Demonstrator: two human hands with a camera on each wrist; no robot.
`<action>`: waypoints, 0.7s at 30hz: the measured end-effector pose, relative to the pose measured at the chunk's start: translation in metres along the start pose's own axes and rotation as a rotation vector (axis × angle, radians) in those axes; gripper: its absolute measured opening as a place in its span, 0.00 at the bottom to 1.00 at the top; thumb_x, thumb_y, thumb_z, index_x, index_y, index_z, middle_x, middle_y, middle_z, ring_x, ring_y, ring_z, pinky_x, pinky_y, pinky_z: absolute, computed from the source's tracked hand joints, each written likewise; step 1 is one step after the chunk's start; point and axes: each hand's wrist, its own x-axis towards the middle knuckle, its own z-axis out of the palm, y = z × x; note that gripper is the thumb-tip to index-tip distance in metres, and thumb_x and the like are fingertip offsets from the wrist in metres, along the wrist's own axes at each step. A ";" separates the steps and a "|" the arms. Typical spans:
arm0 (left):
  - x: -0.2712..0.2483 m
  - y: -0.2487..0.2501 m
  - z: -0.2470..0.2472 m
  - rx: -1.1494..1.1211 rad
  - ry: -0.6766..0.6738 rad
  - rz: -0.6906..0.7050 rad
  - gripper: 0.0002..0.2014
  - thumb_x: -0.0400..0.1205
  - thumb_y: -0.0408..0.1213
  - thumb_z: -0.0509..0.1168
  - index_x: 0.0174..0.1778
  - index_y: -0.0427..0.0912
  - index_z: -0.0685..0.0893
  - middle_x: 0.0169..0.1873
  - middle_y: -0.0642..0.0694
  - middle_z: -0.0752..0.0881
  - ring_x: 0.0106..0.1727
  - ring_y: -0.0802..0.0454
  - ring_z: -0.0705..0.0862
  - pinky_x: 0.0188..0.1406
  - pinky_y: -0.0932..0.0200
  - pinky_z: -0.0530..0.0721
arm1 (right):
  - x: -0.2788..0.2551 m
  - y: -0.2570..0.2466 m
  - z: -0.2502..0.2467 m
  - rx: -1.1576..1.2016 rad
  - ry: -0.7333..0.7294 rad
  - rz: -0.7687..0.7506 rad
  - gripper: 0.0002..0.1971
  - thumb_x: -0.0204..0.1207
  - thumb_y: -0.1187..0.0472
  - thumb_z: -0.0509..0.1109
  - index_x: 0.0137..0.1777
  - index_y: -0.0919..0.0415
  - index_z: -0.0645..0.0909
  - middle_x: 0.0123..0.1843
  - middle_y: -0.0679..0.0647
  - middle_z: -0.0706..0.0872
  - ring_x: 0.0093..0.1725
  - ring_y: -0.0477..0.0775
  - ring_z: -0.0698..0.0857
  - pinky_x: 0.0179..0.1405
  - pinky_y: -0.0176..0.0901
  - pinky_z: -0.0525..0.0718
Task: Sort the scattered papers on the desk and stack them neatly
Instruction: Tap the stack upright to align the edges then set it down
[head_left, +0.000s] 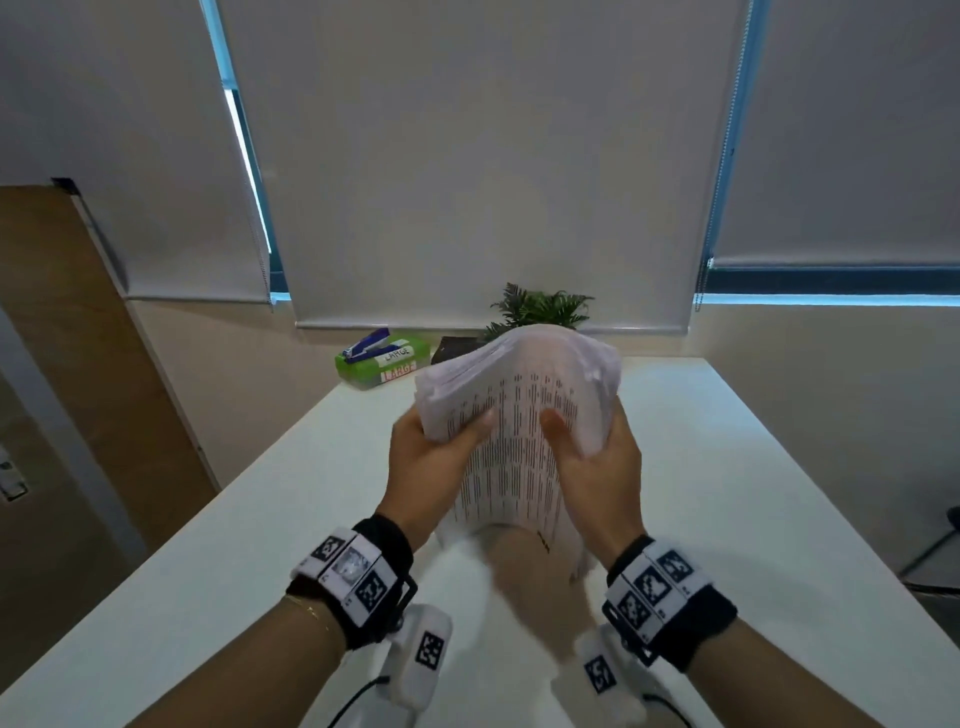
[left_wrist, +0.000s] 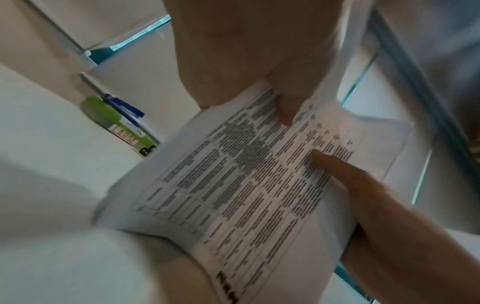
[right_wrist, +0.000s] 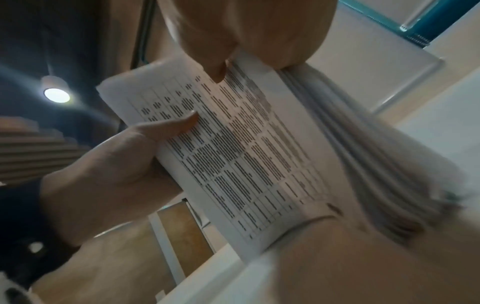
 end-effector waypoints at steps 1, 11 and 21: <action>-0.002 -0.007 -0.003 0.035 -0.008 -0.037 0.18 0.81 0.34 0.80 0.66 0.46 0.91 0.55 0.51 0.96 0.59 0.51 0.94 0.53 0.57 0.94 | -0.004 0.006 -0.002 -0.015 -0.002 0.020 0.10 0.82 0.50 0.76 0.60 0.41 0.80 0.50 0.39 0.90 0.48 0.35 0.90 0.36 0.25 0.86; 0.008 0.013 -0.007 0.003 -0.013 -0.036 0.16 0.82 0.36 0.79 0.65 0.49 0.90 0.52 0.56 0.96 0.52 0.60 0.94 0.46 0.64 0.93 | 0.013 -0.004 -0.007 -0.009 -0.046 0.002 0.15 0.80 0.54 0.79 0.64 0.49 0.82 0.50 0.43 0.92 0.48 0.38 0.92 0.40 0.35 0.92; 0.023 0.026 -0.012 0.302 0.087 0.423 0.44 0.85 0.43 0.76 0.86 0.73 0.53 0.76 0.50 0.76 0.70 0.53 0.85 0.59 0.46 0.93 | 0.033 -0.025 -0.015 -0.061 -0.131 -0.142 0.29 0.80 0.60 0.79 0.74 0.41 0.69 0.53 0.31 0.89 0.49 0.48 0.94 0.43 0.50 0.95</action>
